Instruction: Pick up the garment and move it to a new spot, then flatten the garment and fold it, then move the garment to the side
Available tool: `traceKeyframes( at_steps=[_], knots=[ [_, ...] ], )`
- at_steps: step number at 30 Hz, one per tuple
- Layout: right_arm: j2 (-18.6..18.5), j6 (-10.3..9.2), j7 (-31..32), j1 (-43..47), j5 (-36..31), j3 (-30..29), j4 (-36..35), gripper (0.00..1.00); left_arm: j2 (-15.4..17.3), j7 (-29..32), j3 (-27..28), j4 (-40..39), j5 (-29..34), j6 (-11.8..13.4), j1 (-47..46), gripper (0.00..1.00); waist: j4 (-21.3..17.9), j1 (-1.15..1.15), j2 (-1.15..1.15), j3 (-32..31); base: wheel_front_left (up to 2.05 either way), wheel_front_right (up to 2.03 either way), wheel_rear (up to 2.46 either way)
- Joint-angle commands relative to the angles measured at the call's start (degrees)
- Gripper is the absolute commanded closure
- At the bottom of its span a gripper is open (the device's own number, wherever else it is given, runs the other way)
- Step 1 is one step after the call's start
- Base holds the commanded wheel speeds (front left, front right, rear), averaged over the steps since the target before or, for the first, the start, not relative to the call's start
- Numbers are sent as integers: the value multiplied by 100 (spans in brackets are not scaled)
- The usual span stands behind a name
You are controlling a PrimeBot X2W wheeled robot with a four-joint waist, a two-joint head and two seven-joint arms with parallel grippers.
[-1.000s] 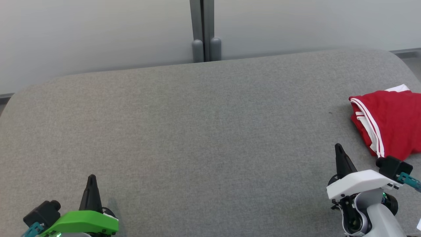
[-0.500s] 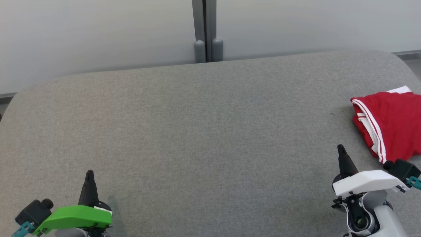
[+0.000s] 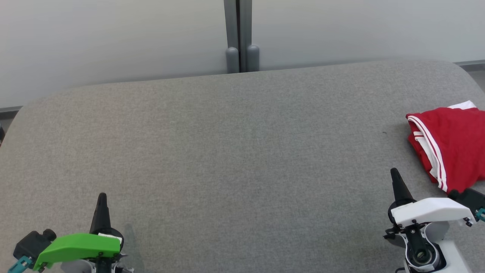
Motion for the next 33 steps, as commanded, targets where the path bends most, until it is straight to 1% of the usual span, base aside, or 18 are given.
traceKeyframes(
  at_steps=[1,16,33],
  knots=[
    [-36,-5,52,2,178,-24,-105,100,44,41,26,-89,-155,5,-169,100,4,0,0,-2,0,0,0],
    [-41,-5,284,85,1074,-83,-251,100,51,273,75,-172,-1019,28,-220,100,48,0,0,-21,0,0,0],
    [-47,-5,510,188,1962,-141,-393,100,56,501,126,-256,-1856,43,-271,100,98,0,0,-42,0,0,0]
  ],
)
